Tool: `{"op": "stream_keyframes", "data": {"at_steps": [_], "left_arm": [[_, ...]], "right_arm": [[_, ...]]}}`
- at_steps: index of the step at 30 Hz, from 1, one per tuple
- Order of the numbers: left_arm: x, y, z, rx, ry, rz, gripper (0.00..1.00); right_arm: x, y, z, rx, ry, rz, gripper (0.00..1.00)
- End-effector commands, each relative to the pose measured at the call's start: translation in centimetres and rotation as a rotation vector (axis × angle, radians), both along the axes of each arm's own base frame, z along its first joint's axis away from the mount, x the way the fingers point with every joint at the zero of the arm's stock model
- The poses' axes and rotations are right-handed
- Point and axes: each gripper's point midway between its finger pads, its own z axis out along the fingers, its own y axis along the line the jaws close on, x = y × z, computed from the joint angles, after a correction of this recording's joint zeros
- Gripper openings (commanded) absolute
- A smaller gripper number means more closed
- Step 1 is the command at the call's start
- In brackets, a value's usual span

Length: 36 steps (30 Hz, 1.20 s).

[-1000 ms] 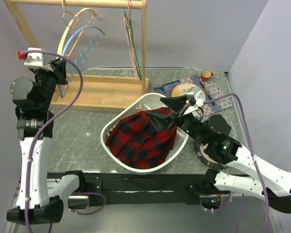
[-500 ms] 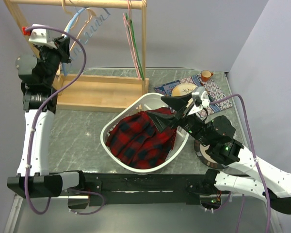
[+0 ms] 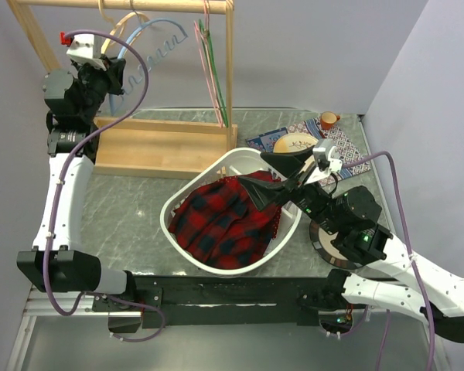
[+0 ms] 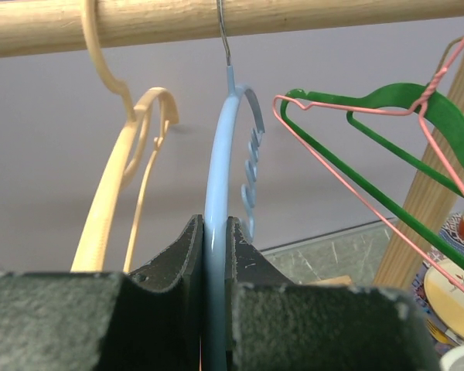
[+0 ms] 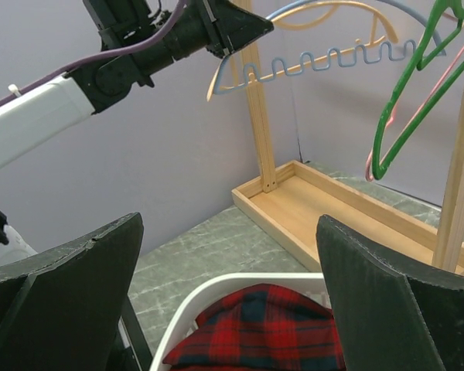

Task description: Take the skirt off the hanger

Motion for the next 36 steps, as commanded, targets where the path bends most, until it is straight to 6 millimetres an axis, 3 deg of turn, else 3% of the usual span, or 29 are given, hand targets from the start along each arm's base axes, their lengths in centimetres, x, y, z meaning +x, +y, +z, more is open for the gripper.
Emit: {"op": "stream_keyframes", "data": {"at_steps": [1,3,4,9,11,12,15,17,19,20,22,23,25,26,28,29,32,36], "left_arm": [[-0.8,-1.0,2.6,0.033,-0.070,-0.052,0.01],[-1.4,-1.3,2.3,0.027,-0.055,-0.066,0.23],[-1.8,-1.2,2.2,0.016,-0.051,-0.062,0.44],[-5.4,-0.5,0.9,-0.023,-0.027,-0.016,0.72],[-6.5,-0.6,0.0,-0.048,0.011,-0.020,0.95],[-7.7,-0.7,-0.6,-0.056,0.027,-0.025,0.99],[-10.4,-1.0,-2.5,-0.091,0.089,-0.035,0.97],[-11.4,-1.0,-5.0,-0.110,0.158,-0.031,0.97],[-13.5,-1.2,-5.4,-0.134,0.165,-0.040,0.97],[-13.9,-1.3,-7.4,-0.151,0.214,-0.044,0.97],[-16.2,-2.7,-8.1,-0.190,0.219,-0.124,0.97],[-16.4,-3.3,-10.3,-0.202,0.250,-0.156,0.97],[-18.9,-4.9,-10.8,-0.231,0.238,-0.256,0.97],[-19.2,-5.4,-13.0,-0.246,0.275,-0.284,0.97],[-20.9,-6.2,-13.3,-0.247,0.247,-0.340,0.97],[-21.2,-6.6,-14.8,-0.255,0.275,-0.361,0.97],[-22.7,-7.3,-15.6,-0.284,0.271,-0.411,0.97],[-24.6,-8.4,-15.1,-0.329,0.250,-0.493,0.97]], "right_arm": [[-0.3,-0.5,1.6,0.052,-0.027,-0.004,1.00],[-0.1,-0.6,1.5,0.060,-0.010,-0.015,1.00],[0.1,-0.6,1.4,0.068,0.010,-0.021,1.00],[2.1,-1.0,-0.4,0.100,0.183,-0.115,1.00],[2.5,-1.0,-1.9,0.081,0.250,-0.140,1.00],[2.6,-1.0,-2.5,0.067,0.264,-0.143,1.00],[2.9,-1.2,-4.5,0.028,0.331,-0.173,1.00],[3.2,-1.4,-6.3,0.019,0.423,-0.209,1.00],[3.6,-1.3,-8.2,0.005,0.512,-0.243,1.00],[4.2,-1.8,-8.6,0.006,0.529,-0.291,1.00],[4.5,-1.9,-10.4,-0.031,0.595,-0.337,1.00],[4.7,-2.3,-10.8,-0.038,0.607,-0.369,1.00],[4.8,-2.7,-11.6,-0.073,0.644,-0.407,1.00],[4.9,-2.9,-11.8,-0.081,0.652,-0.421,1.00],[4.9,-3.4,-12.2,-0.108,0.657,-0.443,1.00],[4.8,-3.5,-12.2,-0.111,0.656,-0.442,1.00],[4.2,-3.2,-12.3,-0.116,0.645,-0.394,1.00],[3.2,-3.8,-11.4,-0.060,0.611,-0.336,1.00]]}}
